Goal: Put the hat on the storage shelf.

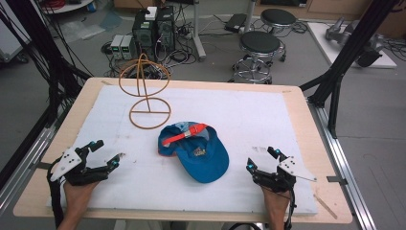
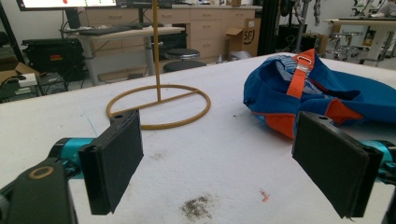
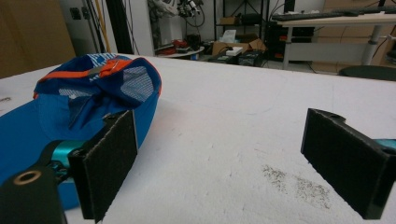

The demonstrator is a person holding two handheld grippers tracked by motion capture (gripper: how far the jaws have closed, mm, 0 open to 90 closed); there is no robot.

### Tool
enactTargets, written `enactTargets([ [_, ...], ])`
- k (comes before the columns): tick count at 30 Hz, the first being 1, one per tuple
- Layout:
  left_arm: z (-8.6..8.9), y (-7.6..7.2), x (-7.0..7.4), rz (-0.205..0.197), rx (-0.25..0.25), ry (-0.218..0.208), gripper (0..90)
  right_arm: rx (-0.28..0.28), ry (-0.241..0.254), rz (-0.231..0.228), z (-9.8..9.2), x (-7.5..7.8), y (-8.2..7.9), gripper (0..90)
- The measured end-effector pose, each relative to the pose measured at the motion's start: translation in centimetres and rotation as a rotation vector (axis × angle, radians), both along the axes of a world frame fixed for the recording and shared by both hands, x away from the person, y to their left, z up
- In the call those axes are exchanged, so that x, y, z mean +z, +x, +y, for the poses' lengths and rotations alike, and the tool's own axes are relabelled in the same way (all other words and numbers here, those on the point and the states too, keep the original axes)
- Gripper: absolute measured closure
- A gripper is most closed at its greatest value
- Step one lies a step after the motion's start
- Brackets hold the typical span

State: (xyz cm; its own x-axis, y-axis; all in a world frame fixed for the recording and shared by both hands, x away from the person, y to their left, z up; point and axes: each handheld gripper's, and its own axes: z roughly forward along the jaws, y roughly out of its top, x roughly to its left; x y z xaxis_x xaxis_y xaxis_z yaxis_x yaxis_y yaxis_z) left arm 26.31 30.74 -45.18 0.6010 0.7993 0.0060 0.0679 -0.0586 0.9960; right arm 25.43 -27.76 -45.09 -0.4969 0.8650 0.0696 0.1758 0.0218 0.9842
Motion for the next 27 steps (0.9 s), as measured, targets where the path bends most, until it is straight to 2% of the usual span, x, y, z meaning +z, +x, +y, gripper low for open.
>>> enactTargets([
  [19, -0.08, 0.14, 0.06, 0.016, 0.015, 0.006, 16.6, 0.001, 0.007, -0.005, -0.09, -0.01, 0.00, 9.9],
  [27, 0.05, 0.52, 0.14, 0.052, 0.009, -0.011, 16.6, 0.000, 0.005, 0.001, -0.03, -0.01, -0.04, 9.9],
])
